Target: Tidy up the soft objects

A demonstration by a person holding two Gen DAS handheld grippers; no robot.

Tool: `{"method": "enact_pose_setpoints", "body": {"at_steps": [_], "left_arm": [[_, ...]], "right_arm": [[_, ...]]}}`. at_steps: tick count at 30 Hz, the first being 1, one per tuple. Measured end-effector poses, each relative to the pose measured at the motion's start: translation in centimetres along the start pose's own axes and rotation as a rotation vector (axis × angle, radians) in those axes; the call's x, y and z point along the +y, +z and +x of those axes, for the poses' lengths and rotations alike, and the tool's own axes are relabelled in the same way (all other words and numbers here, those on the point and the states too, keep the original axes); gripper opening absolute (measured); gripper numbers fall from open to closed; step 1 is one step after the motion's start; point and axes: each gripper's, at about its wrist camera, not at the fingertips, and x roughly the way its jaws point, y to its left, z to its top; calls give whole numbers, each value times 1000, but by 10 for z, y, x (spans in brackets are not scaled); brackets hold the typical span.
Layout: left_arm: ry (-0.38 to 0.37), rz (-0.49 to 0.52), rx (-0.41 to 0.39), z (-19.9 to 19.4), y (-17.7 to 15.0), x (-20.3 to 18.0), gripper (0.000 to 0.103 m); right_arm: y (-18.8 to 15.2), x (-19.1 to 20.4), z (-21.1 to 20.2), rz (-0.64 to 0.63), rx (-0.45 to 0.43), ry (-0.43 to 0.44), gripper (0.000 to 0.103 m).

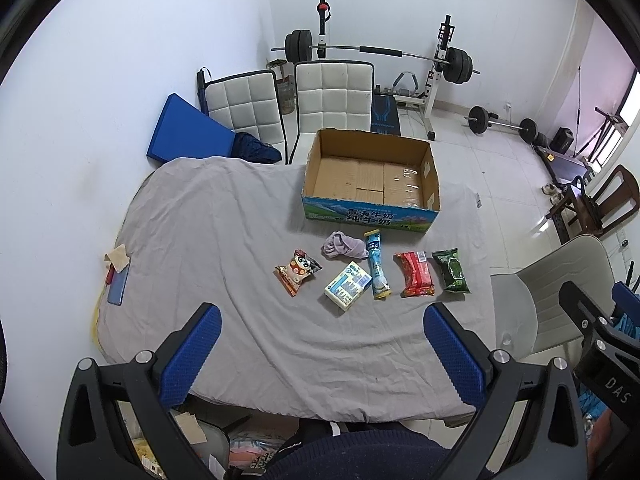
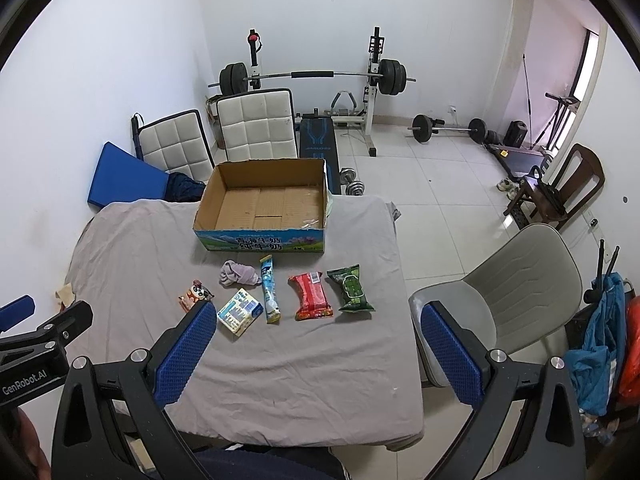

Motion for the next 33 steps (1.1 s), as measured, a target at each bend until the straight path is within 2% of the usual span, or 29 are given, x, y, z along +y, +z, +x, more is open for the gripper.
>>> {"method": "enact_pose_setpoints", "body": {"at_steps": [13, 19, 22, 26, 29, 33], "left_arm": [[0, 2, 16, 10, 7, -7, 103], [1, 1, 14, 38, 20, -12, 103], [2, 8, 44, 74, 27, -13, 103], [23, 77, 112, 148, 34, -22, 103], [6, 111, 193, 211, 32, -28, 103], [2, 156, 341, 304, 20, -41, 103]], "right_arm": [[3, -5, 12, -1, 16, 16, 103], [7, -15, 48, 4, 62, 22, 103], [11, -24, 87, 11, 116, 25, 103], [12, -30, 155, 5, 197, 23, 103], [8, -27, 220, -27, 273, 32, 103], [-6, -12, 320, -85, 393, 46, 103]]}}
